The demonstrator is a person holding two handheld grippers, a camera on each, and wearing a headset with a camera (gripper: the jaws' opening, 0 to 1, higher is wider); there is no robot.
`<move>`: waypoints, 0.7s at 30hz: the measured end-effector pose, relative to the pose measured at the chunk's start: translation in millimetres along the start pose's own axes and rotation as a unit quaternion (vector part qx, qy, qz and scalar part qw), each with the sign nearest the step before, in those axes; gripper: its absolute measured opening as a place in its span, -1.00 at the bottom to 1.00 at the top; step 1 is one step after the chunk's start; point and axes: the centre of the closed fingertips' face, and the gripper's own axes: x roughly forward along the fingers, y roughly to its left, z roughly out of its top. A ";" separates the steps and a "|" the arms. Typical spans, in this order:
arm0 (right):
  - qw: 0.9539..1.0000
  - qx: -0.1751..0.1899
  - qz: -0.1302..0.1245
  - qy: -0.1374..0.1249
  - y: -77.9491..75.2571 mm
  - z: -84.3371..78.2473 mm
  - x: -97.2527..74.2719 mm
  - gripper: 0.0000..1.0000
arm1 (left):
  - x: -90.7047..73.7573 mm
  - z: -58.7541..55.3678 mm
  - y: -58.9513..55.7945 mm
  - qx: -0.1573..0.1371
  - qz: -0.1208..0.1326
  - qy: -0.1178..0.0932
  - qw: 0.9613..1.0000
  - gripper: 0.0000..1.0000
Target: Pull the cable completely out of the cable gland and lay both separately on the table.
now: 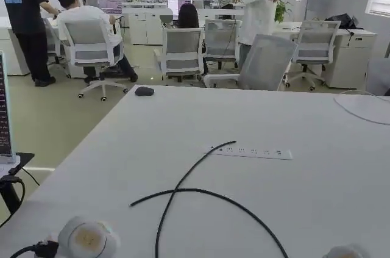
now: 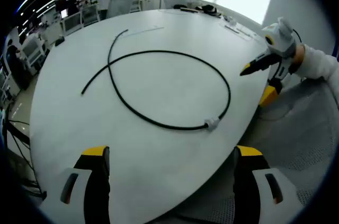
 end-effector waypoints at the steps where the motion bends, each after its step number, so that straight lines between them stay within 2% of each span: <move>1: 1.000 0.000 0.000 0.000 0.0 -0.1 0.0 0.79 | 0.1 -0.3 0.0 0.000 0.000 0.001 1.000 0.94; 21: 1.000 -0.003 0.009 0.008 3.6 -2.3 1.6 0.71 | 1.4 -3.0 0.0 -0.003 -0.002 0.006 1.000 0.91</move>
